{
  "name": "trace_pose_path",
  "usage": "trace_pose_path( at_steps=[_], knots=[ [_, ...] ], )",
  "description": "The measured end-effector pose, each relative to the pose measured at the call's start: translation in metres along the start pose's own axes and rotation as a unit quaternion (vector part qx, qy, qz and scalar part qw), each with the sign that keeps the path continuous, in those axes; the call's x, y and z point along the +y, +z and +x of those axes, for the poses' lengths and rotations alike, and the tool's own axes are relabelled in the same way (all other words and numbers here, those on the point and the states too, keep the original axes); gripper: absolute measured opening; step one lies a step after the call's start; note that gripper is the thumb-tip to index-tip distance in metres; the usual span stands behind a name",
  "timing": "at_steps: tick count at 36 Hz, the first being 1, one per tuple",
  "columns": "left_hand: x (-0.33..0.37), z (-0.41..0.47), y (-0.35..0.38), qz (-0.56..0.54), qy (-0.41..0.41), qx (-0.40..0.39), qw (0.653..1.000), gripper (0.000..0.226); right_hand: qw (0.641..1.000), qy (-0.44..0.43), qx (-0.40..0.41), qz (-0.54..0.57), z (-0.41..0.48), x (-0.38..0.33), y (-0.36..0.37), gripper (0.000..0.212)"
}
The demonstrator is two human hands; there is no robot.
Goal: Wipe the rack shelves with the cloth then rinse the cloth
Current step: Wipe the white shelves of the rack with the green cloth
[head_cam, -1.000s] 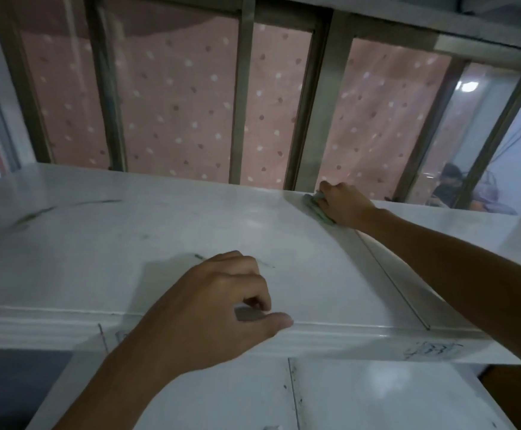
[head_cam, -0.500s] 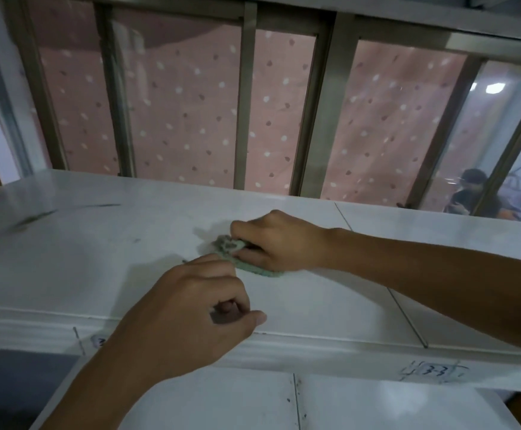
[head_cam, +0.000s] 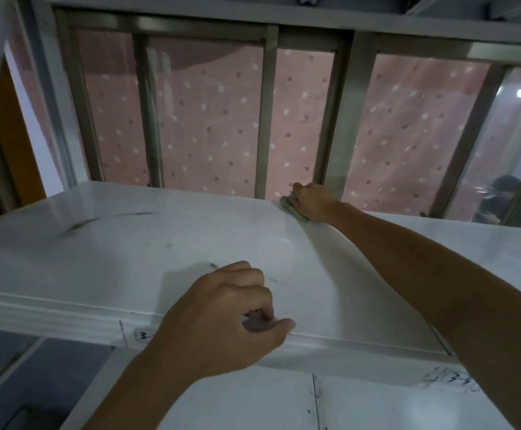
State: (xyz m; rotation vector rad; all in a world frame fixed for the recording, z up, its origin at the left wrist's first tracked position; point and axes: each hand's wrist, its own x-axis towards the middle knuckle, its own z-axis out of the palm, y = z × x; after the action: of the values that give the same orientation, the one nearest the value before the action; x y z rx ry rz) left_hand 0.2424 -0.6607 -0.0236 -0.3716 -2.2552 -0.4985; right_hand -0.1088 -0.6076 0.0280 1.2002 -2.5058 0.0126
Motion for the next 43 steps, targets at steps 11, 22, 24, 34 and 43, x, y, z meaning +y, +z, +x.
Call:
trace_pose_path(
  at_steps=[11, 22, 24, 34, 43],
  knots=[
    [0.008, -0.051, 0.002, 0.234, 0.120, 0.138, 0.955, 0.014, 0.923, -0.345, 0.131, 0.107, -0.101, -0.107, -0.035, 0.022],
    [-0.038, -0.052, -0.044, 0.240, 0.080, 0.193, 0.948, 0.038, 0.985, -0.154, 0.044, 0.070, -0.045, -0.062, -0.026, 0.035],
    [-0.049, -0.059, -0.059, 0.263, 0.071, 0.202, 0.941, 0.039, 0.996, -0.085, 0.019, 0.032, -0.032, -0.050, -0.019, 0.039],
    [-0.104, -0.081, -0.113, 0.275, 0.020, 0.193, 0.942, 0.051, 0.999, -0.018, -0.025, 0.029, 0.034, -0.088, -0.008, 0.044],
    [-0.114, -0.082, -0.110, 0.232, 0.037, 0.191, 0.953, 0.053, 0.968, -0.240, 0.069, 0.037, 0.030, -0.144, -0.011, 0.024]
  ],
)
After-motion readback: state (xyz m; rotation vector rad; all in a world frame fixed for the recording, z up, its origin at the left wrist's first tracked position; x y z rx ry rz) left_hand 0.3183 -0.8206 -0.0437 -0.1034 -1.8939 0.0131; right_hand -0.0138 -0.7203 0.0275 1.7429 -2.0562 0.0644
